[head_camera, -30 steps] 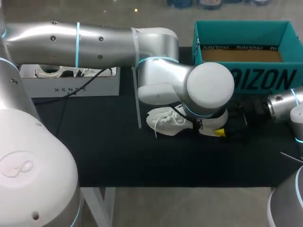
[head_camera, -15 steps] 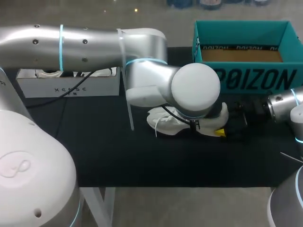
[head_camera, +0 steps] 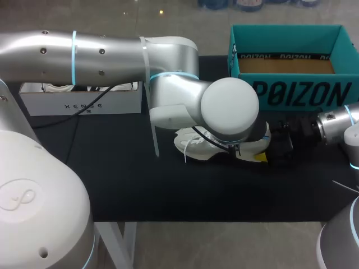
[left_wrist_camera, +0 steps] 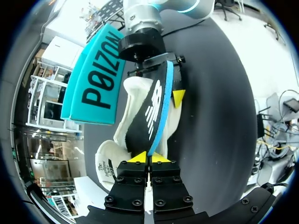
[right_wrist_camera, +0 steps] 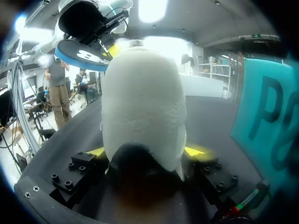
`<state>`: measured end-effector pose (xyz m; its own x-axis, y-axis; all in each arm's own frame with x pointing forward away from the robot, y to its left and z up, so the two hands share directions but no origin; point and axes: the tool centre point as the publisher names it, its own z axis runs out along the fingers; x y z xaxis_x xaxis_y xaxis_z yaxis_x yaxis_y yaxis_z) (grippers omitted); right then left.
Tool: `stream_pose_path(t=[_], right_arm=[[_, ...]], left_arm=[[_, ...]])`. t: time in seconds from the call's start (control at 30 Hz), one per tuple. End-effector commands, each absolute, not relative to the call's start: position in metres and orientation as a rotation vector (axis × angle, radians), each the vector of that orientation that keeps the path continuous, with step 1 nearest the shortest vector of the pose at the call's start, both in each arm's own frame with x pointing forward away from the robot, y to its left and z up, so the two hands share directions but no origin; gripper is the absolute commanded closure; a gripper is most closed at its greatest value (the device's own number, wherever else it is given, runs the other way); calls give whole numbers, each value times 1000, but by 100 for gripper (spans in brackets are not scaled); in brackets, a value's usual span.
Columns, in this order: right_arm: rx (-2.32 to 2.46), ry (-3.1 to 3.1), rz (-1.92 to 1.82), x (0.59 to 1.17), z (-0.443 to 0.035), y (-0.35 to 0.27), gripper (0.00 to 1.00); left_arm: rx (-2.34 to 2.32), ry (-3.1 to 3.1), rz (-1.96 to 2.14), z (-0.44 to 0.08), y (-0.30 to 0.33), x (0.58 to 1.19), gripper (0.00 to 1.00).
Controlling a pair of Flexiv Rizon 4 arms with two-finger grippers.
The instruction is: Take the shoe out of the shoebox, open the shoe tongue, remove and reinsert the insole, then place the shoe into the shoebox
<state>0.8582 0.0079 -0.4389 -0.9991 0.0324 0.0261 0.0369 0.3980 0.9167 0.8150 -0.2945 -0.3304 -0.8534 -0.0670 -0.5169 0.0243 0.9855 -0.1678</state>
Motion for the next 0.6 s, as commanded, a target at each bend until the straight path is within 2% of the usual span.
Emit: stream_pose_path(t=[0.03,0.6], right_arm=[[-69,-2624,-1719,859,-448,10,100],[-69,-2624,-1719,859,-448,10,100]], left_arm=[[-45,2585,-229,-329,-304,817,100],[-141,2569,-297,-313,-355,823,100]])
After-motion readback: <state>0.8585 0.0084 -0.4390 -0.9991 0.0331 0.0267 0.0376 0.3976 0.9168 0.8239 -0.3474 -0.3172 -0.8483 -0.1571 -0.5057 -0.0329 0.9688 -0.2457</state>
